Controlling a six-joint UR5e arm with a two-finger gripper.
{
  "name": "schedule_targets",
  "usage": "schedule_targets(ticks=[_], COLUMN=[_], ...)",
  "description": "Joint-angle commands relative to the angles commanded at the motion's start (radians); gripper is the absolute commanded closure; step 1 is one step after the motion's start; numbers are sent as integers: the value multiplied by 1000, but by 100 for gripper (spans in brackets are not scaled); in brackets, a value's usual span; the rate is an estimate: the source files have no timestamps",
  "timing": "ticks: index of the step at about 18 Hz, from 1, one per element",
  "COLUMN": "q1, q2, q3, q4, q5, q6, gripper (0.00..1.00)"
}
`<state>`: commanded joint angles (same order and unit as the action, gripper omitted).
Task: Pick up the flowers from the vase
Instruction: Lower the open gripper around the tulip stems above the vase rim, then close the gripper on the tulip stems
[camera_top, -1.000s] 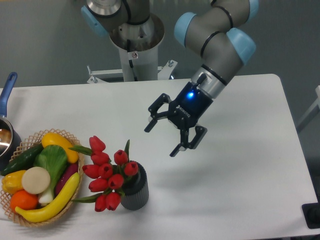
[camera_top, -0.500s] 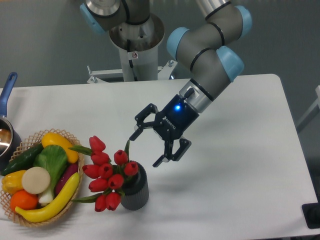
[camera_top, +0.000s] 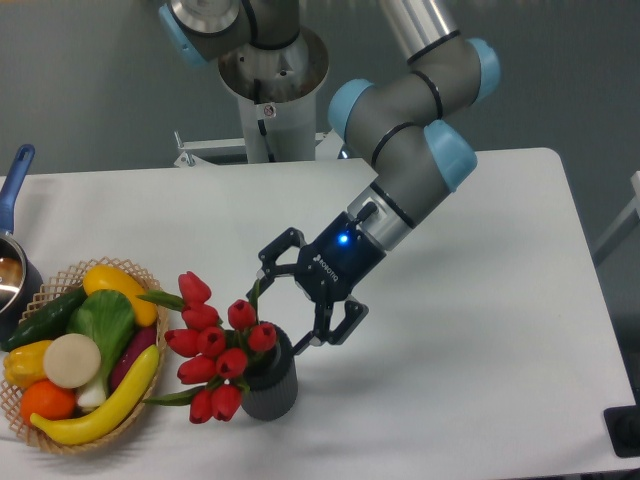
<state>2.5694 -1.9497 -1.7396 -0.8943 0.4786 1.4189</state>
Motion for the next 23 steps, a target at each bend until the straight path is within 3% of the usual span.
schedule_targets(ticks=[14,17,18,23], q1=[-37,-44,-48,-49], q2=[-31,-35,-37,-35], q3=[28,41,43,41], q4=[14,14,12,12], q5=[-2,0,0,0], q6=[0,-2,-2,-9], gripper=[0,8,18,41])
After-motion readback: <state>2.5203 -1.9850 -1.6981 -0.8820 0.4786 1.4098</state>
